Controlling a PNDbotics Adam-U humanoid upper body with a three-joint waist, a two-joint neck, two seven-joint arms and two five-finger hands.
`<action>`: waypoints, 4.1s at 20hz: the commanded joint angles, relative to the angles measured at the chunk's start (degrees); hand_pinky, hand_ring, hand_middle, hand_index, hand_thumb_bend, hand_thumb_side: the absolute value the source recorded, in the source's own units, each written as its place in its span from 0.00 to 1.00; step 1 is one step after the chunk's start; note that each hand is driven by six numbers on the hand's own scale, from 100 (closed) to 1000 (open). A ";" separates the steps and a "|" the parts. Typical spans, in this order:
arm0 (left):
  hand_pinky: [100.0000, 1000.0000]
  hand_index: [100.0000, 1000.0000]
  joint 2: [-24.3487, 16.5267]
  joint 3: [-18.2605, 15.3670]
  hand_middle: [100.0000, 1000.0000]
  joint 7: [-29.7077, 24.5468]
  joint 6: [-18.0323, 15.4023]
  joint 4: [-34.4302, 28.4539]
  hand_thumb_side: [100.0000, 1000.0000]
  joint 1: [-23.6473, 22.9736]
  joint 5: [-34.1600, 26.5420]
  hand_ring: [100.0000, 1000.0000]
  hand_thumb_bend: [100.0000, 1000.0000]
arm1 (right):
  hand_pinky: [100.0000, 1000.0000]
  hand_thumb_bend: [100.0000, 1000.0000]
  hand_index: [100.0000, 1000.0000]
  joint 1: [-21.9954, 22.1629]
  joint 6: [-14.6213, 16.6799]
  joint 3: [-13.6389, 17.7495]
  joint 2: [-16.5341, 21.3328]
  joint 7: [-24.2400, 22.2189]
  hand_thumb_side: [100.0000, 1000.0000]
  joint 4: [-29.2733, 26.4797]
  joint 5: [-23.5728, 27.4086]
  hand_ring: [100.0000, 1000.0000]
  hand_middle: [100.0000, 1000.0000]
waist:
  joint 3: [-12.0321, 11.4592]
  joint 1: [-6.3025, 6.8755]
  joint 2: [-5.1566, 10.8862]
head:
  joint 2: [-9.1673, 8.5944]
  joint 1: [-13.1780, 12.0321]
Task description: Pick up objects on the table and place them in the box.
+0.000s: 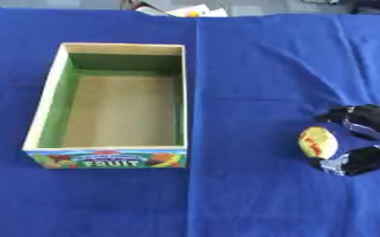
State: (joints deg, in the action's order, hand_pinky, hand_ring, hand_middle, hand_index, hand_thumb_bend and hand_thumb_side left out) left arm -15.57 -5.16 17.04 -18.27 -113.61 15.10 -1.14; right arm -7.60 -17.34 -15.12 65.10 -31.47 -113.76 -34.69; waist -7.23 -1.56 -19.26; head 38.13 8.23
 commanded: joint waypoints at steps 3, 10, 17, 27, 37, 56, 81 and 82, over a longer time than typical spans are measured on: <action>0.57 0.85 -0.43 0.16 0.82 -0.18 -0.01 -0.98 1.00 0.50 -0.02 0.80 0.00 | 0.91 0.33 1.00 -0.71 -1.07 -0.19 0.67 -1.92 0.76 -0.83 -0.56 0.86 0.83 | -0.28 -0.11 0.69 | -0.54 0.30; 0.57 0.85 -0.33 0.20 0.82 -0.21 0.07 -0.98 1.00 0.49 0.07 0.80 0.00 | 0.90 0.24 0.95 -0.85 -3.26 0.01 0.25 -1.44 0.71 -0.80 -1.37 0.85 0.77 | -0.27 -0.20 0.53 | -0.69 0.39; 0.57 0.85 -0.24 0.25 0.83 -0.35 0.08 -0.98 1.00 0.48 0.14 0.80 0.00 | 0.88 0.00 0.94 -0.97 -4.64 0.08 0.01 0.07 0.38 0.12 -2.12 0.82 0.73 | -0.42 -0.10 0.33 | -0.88 0.61; 0.57 0.85 -0.14 0.37 0.83 -1.09 0.15 -0.98 1.00 0.54 0.36 0.80 0.00 | 0.83 0.00 0.80 -1.60 -4.34 -0.88 -0.39 0.22 0.27 1.17 -2.89 0.78 0.66 | -0.68 -0.04 0.05 | -1.03 1.08; 0.57 0.85 -0.15 0.42 0.83 -1.60 0.31 -0.98 1.00 0.55 0.39 0.80 0.00 | 0.71 0.00 0.44 -2.99 -6.66 -0.26 -0.50 11.81 0.02 -0.80 -4.71 0.60 0.42 | -0.62 -0.13 0.23 | -1.05 1.07; 0.57 0.85 -0.42 0.61 0.83 -2.21 0.23 -0.98 1.00 0.82 -0.16 0.80 0.00 | 0.65 0.00 0.33 -14.53 -3.70 2.06 -0.64 25.13 0.02 -0.83 -1.60 0.43 0.28 | -1.14 -0.28 1.12 | -0.72 1.77; 0.57 0.85 0.36 1.98 0.83 -3.94 0.45 -0.98 1.00 0.89 -2.02 0.80 0.00 | 0.63 0.00 0.33 -52.18 -0.81 -6.35 -42.67 14.64 0.03 12.84 -15.96 0.40 0.25 | -5.51 0.05 2.41 | 0.91 6.32; 0.57 0.85 0.33 2.06 0.82 -4.00 0.37 -0.98 1.00 1.08 -2.07 0.80 0.00 | 0.63 0.00 0.33 -52.43 -0.34 -6.61 -44.15 15.62 0.03 14.72 -17.46 0.40 0.25 | -5.82 0.08 2.37 | 0.88 6.57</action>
State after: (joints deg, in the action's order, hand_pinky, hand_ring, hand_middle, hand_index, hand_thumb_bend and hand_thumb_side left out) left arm -14.75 -3.13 13.33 -17.83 -113.61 15.43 -3.03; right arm -58.66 -18.22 -21.91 22.27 -17.03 -100.51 -50.04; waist -13.13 -1.83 -17.88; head 38.73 14.39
